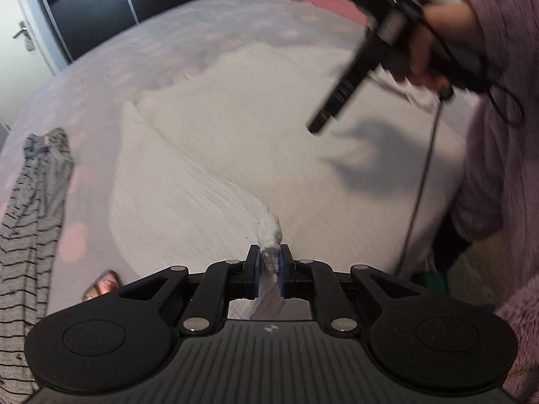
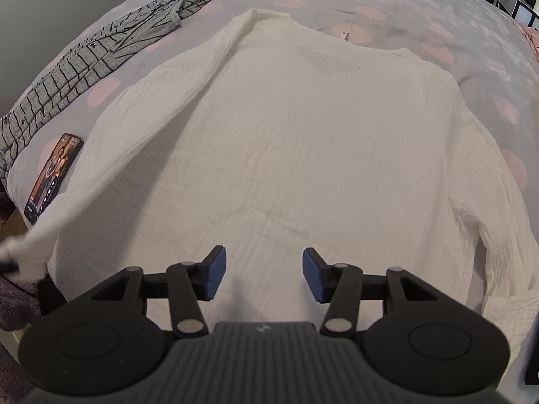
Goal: Fold clothes
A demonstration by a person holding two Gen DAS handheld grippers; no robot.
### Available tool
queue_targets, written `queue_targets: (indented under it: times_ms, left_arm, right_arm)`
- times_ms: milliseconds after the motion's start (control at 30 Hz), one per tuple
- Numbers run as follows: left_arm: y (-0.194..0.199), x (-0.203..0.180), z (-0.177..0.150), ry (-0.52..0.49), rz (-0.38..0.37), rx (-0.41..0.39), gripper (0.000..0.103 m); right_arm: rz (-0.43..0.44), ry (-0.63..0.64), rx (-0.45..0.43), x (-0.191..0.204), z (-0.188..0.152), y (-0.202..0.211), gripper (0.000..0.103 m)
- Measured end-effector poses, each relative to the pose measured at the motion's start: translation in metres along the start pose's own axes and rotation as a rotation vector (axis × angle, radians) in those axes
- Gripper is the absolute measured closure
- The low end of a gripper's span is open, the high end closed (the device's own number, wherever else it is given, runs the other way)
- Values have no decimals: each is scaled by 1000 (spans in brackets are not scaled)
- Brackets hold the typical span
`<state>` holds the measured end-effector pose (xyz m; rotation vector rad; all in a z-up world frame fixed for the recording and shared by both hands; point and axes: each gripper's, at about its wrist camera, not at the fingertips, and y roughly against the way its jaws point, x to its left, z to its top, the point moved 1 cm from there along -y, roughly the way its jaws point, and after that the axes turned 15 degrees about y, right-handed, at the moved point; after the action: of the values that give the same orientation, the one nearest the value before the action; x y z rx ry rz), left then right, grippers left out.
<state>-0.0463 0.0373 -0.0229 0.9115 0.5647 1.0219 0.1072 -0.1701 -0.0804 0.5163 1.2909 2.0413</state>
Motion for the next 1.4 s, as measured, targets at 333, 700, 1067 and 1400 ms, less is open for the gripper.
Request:
queue_targets:
  times_ms: [333, 700, 1067, 1400]
  left_arm:
    - [-11, -17, -22, -75, 36, 33, 95]
    - [-8, -16, -17, -77, 31, 3, 95]
    - [2, -18, -18, -111, 12, -25, 95]
    - [9, -32, -21, -198, -74, -18, 95]
  right_arm:
    - [220, -100, -64, 24, 1, -5, 49]
    - [387, -231, -87, 46, 27, -27, 49]
    - [439, -340, -108, 42, 40, -51, 99]
    - [364, -277, -84, 37, 28, -20, 101]
